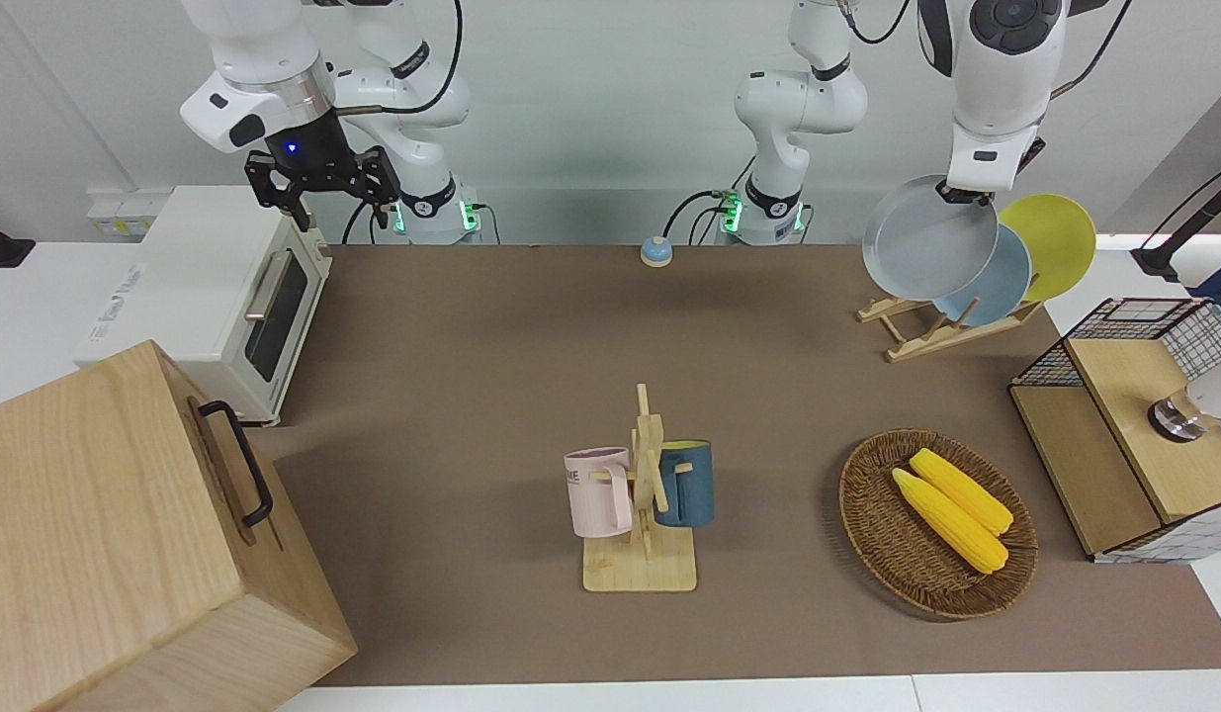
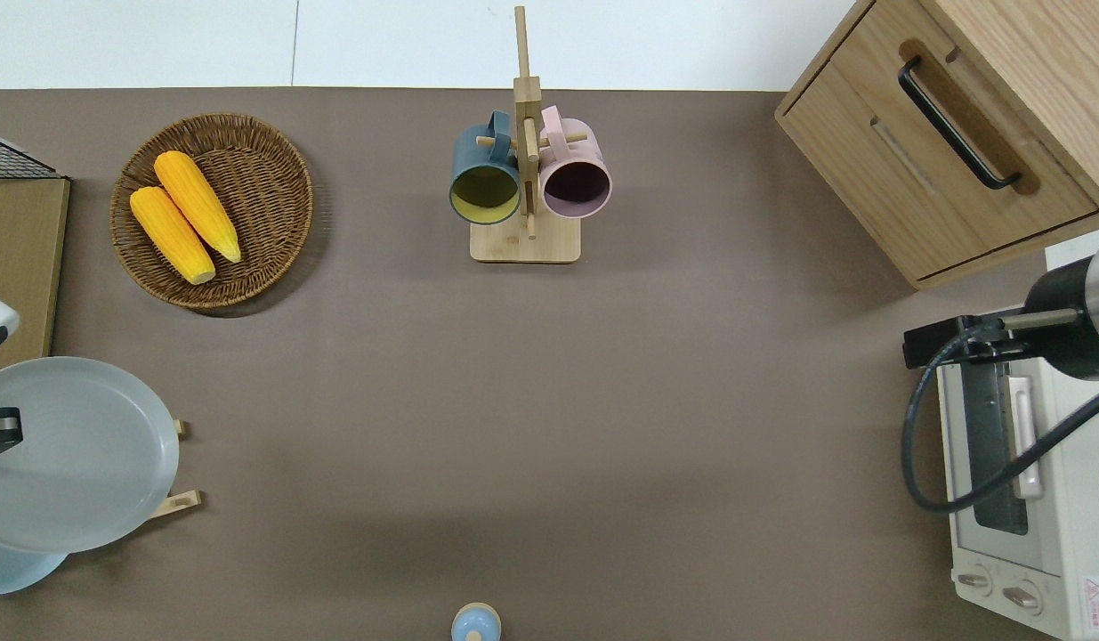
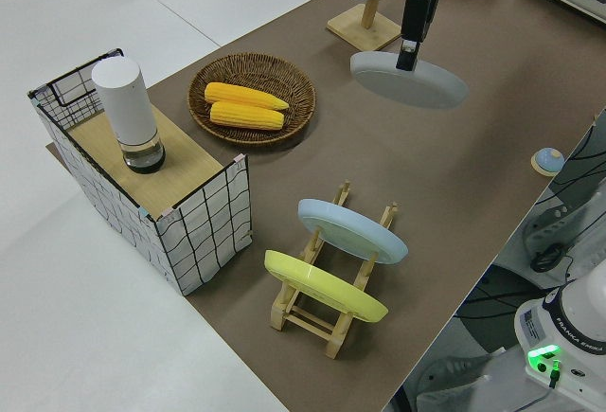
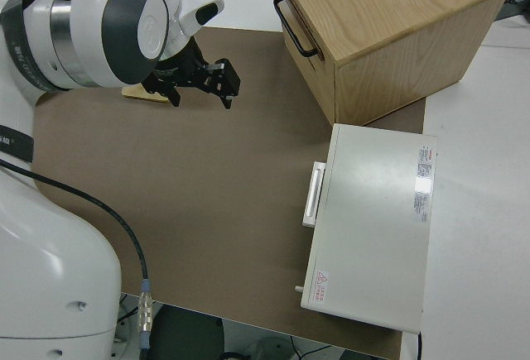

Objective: Pick gray plate from table and place it on lower plate rack with left arm
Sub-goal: 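Lower the gray plate upright into the rack's lower slot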

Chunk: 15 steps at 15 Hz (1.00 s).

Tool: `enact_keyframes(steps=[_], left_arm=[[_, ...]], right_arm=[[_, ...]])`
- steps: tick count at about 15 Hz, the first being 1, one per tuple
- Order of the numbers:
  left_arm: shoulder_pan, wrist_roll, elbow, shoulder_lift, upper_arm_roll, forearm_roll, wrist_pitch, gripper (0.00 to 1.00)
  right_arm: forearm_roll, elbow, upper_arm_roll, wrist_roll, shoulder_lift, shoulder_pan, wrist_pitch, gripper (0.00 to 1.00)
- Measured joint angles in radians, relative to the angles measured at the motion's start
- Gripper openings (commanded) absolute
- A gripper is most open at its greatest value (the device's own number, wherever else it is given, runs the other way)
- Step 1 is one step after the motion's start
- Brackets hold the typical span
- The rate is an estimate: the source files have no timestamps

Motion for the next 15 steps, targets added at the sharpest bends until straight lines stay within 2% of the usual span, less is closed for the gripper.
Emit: enact_keyframes(steps=[6, 15], left_arm=[[0.000, 0.000, -0.011, 0.016, 0.001, 0.082, -0.002, 0.00], [0.003, -0.009, -0.104, 0.059, 0.013, 0.193, 0.056, 0.00]], right_arm=[[0.000, 0.000, 0.000, 0.000, 0.000, 0.000, 0.000, 0.987], [0.000, 0.000, 0.000, 0.000, 0.000, 0.000, 0.000, 0.990]])
